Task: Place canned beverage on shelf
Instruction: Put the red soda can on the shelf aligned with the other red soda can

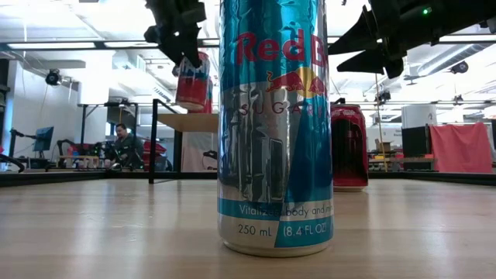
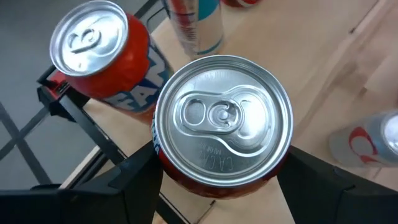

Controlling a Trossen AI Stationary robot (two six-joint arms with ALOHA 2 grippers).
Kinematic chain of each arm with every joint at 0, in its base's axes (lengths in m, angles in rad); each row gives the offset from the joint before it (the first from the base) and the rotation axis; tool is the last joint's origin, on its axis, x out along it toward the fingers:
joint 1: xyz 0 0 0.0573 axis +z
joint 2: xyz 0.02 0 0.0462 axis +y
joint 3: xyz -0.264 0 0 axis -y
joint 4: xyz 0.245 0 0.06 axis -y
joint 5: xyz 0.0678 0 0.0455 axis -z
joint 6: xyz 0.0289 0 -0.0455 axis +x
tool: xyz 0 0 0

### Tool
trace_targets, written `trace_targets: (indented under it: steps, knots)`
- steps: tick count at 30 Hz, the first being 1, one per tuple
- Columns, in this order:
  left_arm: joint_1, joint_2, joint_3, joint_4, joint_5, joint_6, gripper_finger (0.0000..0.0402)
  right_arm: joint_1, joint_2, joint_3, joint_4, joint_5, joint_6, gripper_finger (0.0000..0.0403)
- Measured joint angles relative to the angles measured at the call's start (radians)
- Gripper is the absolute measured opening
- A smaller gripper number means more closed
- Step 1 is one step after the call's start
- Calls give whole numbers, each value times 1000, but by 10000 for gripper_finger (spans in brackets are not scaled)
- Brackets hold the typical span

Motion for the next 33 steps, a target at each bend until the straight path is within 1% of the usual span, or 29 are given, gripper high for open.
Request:
trace_targets:
  steps: [11, 19, 26, 33]
  knots:
    - [10, -6, -4, 22, -1, -1, 257, 0, 0, 0, 0, 0, 0, 299]
    - [13, -6, -38, 55, 0, -12, 261, 0, 0, 0, 0, 0, 0, 299]
    - [23, -34, -85, 82, -1, -17, 267, 0, 0, 0, 0, 0, 0, 299]
    - [26, -43, -91, 96, -1, -17, 268, 0, 0, 0, 0, 0, 0, 299]
